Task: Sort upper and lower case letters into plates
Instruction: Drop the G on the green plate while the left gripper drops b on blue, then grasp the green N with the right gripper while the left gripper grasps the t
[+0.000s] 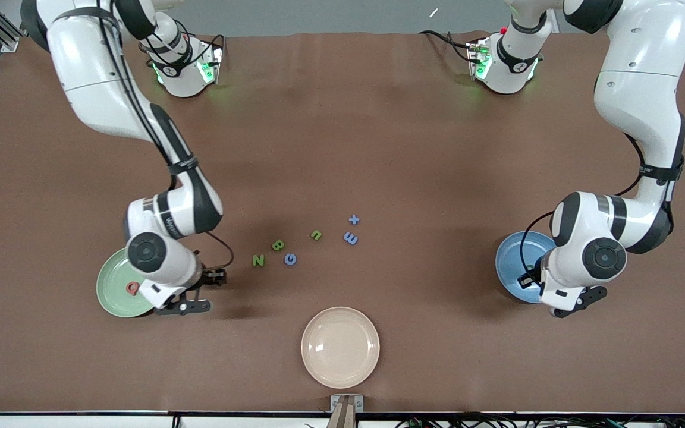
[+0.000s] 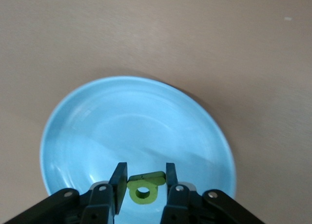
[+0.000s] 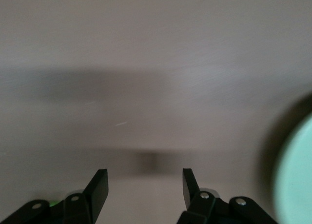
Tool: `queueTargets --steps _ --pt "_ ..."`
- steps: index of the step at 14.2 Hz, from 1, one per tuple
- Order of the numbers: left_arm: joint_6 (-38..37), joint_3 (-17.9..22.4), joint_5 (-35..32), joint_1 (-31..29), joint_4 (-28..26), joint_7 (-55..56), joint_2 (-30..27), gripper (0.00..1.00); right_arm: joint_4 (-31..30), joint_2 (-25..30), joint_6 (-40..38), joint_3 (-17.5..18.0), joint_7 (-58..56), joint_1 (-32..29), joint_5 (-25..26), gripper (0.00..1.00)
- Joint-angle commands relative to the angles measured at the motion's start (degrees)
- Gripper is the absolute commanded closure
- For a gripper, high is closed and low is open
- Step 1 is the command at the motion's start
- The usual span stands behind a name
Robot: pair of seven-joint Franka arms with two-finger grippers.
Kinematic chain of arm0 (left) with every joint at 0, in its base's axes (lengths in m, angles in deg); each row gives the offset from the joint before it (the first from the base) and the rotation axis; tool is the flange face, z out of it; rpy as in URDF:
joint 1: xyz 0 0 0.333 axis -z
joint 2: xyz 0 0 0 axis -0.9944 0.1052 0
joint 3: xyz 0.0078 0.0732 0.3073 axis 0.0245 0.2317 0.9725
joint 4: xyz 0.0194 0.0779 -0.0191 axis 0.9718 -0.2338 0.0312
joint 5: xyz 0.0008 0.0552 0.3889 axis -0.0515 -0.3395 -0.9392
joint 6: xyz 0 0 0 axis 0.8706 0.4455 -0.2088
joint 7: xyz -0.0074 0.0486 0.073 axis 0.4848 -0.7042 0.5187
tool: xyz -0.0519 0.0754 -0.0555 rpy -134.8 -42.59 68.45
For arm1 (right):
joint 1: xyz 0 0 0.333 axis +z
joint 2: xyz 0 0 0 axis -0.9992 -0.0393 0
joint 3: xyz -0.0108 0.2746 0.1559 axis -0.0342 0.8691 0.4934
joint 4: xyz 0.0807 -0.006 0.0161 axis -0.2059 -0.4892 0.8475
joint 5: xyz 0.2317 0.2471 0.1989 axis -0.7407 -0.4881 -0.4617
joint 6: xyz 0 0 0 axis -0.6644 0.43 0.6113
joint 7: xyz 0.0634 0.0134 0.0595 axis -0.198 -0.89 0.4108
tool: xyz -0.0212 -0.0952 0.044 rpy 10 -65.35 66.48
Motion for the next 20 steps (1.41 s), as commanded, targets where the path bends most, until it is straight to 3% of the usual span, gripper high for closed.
queueTargets --steps 1,3,7,10,15,16,20 --pt "-0.21 -0.68 -1.87 -0.01 -0.95 -0.08 -0.7 0.0 -1.48 0.56 0.16 -0.09 8.73 4.23 -0.58 0.28" --pt "-1.87 -1.99 -1.18 1.3 -1.13 1.84 -1.84 0.0 -1.65 0.3 0.43 -0.09 11.55 5.73 -0.58 0.28" --pt "-2.77 -11.12 -1.52 3.67 -0.51 14.4 -1.67 0.0 -3.32 0.12 0.86 -0.01 12.36 6.17 -3.12 0.28" --pt "-0.05 -11.84 -1.43 12.18 -0.16 19.94 -0.18 0.03 -3.67 -0.23 1.3 -0.01 12.44 6.61 -4.54 0.28" --pt "7.96 -11.4 -2.39 24.92 0.45 21.1 1.93 0.36 -5.43 -0.58 4.11 -0.01 12.44 6.96 -5.77 0.28" --pt "7.96 -11.31 -3.53 27.39 1.85 21.1 2.63 0.37 -5.78 -0.67 4.55 -0.01 12.44 7.23 -5.86 0.31" --pt "8.13 -11.4 -4.07 30.57 2.39 21.54 5.09 0.38 -5.78 -0.58 4.38 -0.01 12.44 7.14 -5.86 0.69"
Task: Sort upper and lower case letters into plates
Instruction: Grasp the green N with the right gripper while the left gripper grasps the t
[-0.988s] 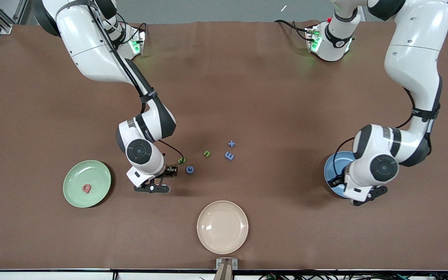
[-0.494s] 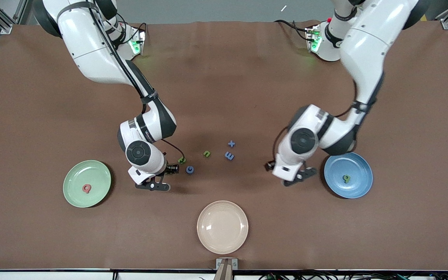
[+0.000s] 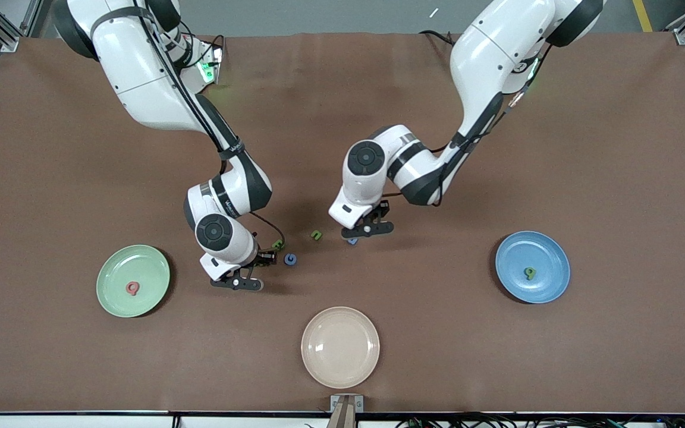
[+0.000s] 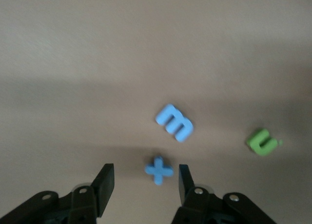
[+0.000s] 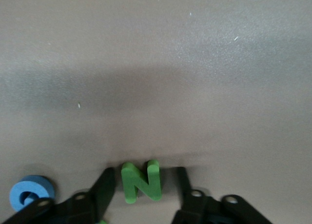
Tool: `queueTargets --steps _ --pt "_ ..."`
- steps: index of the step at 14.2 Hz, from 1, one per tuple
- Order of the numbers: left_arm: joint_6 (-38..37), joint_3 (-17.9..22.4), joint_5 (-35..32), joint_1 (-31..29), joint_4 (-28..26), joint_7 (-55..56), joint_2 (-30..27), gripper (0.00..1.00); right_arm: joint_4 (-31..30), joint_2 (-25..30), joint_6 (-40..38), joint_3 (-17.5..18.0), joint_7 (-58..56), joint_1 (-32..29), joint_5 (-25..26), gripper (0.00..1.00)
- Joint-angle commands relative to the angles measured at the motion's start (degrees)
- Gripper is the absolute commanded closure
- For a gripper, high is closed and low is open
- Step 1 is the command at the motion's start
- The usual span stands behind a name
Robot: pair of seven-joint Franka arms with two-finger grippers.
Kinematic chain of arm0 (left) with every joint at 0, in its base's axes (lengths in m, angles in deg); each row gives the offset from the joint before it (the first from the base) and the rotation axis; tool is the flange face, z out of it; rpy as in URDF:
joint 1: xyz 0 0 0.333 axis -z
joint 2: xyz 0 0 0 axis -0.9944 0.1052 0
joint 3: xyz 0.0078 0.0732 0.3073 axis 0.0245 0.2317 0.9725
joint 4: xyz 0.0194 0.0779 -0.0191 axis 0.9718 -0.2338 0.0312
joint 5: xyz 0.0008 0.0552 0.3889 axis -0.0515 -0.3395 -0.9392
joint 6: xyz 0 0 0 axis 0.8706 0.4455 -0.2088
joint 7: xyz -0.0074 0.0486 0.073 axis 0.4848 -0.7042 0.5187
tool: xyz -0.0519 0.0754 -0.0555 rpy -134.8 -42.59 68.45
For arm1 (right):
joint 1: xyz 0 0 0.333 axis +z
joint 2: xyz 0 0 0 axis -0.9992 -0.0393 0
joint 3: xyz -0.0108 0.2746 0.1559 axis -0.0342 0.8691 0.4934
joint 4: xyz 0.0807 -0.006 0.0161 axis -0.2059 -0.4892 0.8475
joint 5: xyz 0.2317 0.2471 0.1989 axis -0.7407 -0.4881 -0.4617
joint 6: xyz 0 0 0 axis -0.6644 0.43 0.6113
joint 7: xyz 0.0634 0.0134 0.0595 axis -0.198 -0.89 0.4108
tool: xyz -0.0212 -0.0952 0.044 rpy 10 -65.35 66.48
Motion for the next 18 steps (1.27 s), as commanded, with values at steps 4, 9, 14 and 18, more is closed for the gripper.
queueTargets --steps 4,9,14,18 --pt "4.87 0.46 -1.42 0.97 1.6 -0.72 4.5 0.38 -1.07 0.77 0.03 -0.27 0.68 -0.19 -0.67 0.96" --pt "5.94 0.46 -2.3 1.67 1.6 -0.54 5.48 0.43 3.75 1.65 -5.59 -2.82 -6.49 -3.17 2.83 0.96" --pt "5.24 0.81 -2.39 1.68 1.25 -0.28 5.56 0.82 4.2 2.61 -5.78 -9.22 -22.14 -5.99 8.38 0.96" --pt "2.88 2.82 -2.3 0.97 1.6 0.07 3.38 0.99 3.33 2.44 -5.86 -10.38 -34.27 -12.04 7.86 0.94"
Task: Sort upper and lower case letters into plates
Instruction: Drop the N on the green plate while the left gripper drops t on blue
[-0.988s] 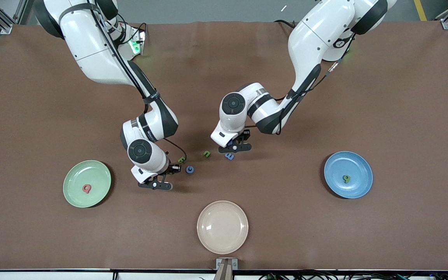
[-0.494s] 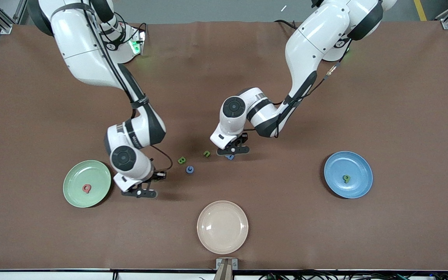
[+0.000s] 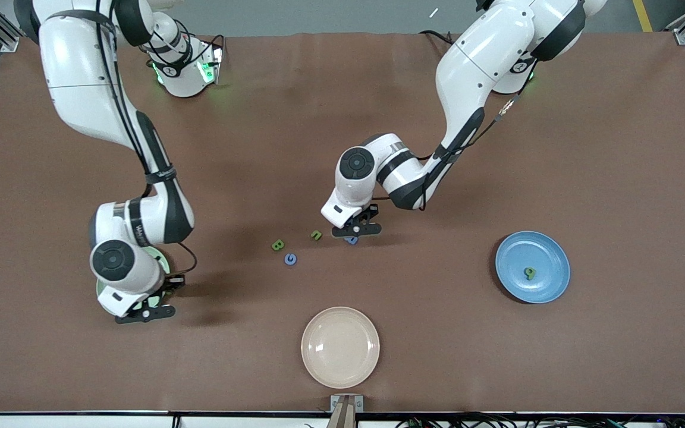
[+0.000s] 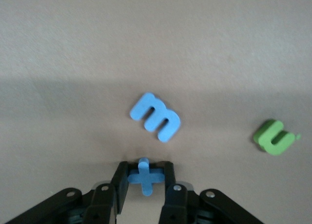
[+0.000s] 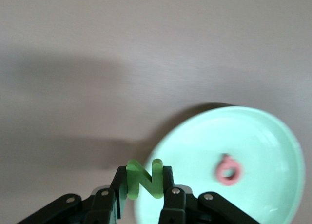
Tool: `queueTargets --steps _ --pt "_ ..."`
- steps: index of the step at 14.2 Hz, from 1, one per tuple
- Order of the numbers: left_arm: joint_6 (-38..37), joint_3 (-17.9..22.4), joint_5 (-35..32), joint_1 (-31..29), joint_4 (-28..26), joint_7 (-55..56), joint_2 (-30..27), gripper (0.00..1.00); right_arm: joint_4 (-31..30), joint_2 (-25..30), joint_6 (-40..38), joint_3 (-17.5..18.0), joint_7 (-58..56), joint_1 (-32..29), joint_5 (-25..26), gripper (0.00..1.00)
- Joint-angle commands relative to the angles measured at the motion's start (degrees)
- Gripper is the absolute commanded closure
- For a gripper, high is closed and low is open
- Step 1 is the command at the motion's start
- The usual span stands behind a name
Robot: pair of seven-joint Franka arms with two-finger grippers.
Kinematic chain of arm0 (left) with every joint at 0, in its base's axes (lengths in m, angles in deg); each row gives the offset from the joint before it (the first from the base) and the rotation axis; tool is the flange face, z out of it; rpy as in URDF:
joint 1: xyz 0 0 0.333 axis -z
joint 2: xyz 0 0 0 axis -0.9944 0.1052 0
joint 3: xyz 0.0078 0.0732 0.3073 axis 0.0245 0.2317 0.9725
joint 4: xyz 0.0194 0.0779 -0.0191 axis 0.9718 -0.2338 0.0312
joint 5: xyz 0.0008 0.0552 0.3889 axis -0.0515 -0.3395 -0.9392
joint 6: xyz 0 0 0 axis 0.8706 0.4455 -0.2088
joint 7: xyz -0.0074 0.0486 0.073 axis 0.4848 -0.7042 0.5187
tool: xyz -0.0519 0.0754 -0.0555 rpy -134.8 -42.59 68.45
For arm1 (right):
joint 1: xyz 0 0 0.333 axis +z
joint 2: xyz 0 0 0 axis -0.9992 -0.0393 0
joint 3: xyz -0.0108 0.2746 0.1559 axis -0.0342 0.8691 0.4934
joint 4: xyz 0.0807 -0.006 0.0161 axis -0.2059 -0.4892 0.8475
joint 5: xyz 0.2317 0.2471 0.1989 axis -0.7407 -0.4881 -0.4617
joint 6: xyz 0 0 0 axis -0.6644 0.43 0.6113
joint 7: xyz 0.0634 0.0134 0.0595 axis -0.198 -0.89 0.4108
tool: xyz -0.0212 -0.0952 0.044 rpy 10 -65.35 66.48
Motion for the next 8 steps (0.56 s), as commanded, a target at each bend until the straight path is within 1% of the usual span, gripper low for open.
queueTargets --steps 1,2,3,4,5,7,8 --pt "-4.08 2.37 -0.89 -0.47 0.58 0.4 -3.18 0.99 -2.46 1.05 -0.31 0.89 -6.28 -4.2 0.7 0.92" --pt "-5.75 3.43 -0.89 -0.99 0.58 0.23 -4.76 0.99 -3.33 0.87 -0.23 0.98 -6.91 -4.74 0.7 0.89" --pt "-8.47 3.78 -1.06 -2.65 0.49 -0.21 -7.3 0.99 -4.65 0.7 -0.22 1.07 -6.91 -5.0 0.35 0.83" --pt "-12.15 3.79 -1.06 -3.71 0.58 -1.08 -9.07 1.0 -5.53 0.52 0.04 1.15 -7.0 -5.09 -0.96 0.75" --pt "-15.23 3.88 -1.06 -5.12 0.58 -3.35 -11.35 1.0 -5.8 0.43 -0.05 1.15 -7.0 -5.01 -2.98 0.66" --pt "-19.81 3.79 -1.06 -9.5 0.49 -10.11 -14.25 1.0 -5.45 0.43 -0.14 1.15 -7.09 -5.0 -3.79 0.35" --pt "-20.97 3.7 -1.06 -11.87 0.49 -13.01 -15.14 1.0 -5.19 0.61 -0.14 1.15 -7.09 -4.83 -3.79 0.28"
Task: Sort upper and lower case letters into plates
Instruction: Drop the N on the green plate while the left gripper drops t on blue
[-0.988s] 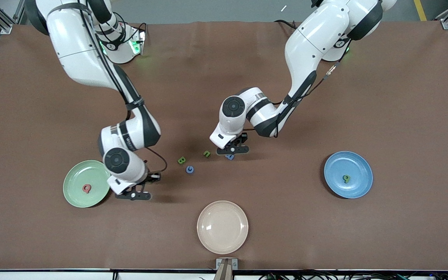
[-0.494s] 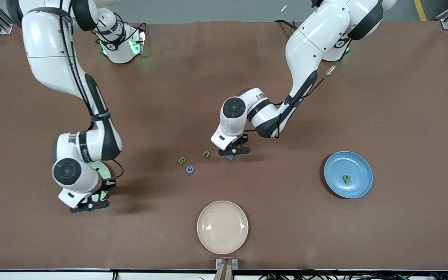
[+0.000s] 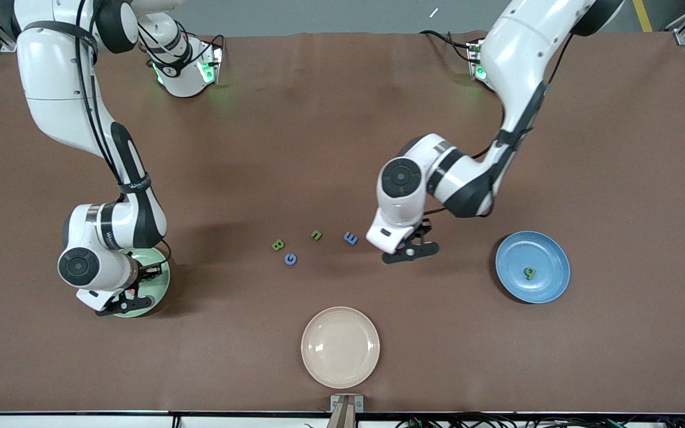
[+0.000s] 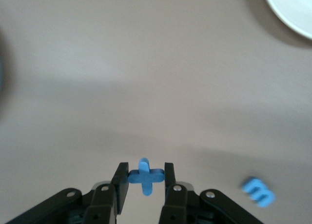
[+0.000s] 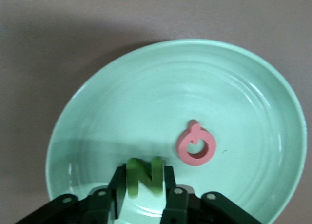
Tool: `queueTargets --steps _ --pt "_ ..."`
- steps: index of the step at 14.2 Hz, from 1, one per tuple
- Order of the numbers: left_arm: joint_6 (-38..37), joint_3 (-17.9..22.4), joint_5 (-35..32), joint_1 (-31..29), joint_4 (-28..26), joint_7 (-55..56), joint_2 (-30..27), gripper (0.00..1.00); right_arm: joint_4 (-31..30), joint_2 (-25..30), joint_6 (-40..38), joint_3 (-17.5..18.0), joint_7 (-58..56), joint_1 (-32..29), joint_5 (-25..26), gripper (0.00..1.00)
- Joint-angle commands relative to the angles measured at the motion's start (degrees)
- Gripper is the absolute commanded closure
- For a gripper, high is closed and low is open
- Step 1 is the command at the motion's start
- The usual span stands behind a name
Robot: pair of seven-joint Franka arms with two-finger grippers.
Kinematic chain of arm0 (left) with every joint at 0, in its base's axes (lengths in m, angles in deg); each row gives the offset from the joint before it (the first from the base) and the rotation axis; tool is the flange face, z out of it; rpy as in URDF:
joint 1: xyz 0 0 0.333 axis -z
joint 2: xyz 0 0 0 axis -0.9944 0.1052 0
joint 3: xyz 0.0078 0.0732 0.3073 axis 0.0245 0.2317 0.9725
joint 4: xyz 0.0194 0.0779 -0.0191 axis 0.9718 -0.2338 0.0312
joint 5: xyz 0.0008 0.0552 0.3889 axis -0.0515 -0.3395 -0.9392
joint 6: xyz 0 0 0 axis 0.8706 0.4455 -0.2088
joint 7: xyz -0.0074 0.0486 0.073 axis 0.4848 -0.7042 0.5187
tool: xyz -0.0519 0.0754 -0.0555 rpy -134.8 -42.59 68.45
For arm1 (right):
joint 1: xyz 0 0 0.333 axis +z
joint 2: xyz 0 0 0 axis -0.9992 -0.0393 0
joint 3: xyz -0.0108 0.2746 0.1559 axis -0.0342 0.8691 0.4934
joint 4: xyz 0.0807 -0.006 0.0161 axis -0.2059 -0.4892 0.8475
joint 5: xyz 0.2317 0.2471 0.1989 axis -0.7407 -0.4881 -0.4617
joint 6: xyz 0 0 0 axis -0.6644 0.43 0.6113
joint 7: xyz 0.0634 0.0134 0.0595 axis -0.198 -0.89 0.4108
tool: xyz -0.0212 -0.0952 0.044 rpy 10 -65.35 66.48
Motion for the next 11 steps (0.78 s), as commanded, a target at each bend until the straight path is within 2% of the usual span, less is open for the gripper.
queueTargets --steps 1,2,5,11 --pt "-3.36 -0.34 -0.9 -5.89 -2.03 -7.65 -3.77 1.0 -0.01 1.42 0.22 0.42 -0.45 -0.01 -1.16 0.21" --pt "-4.76 -0.34 -0.9 -8.17 -2.12 -10.55 -4.21 1.0 0.95 1.77 0.22 0.42 -0.36 0.34 -1.16 0.17" --pt "-6.79 -0.34 -0.99 -15.55 -2.64 -16.18 -5.01 1.0 3.15 3.43 0.04 2.69 0.69 0.96 -1.42 0.17" --pt "-6.1 -0.43 -0.99 -26.11 -4.23 -21.38 -4.22 1.0 1.58 3.88 -2.33 12.88 21.66 3.06 -2.56 0.16"
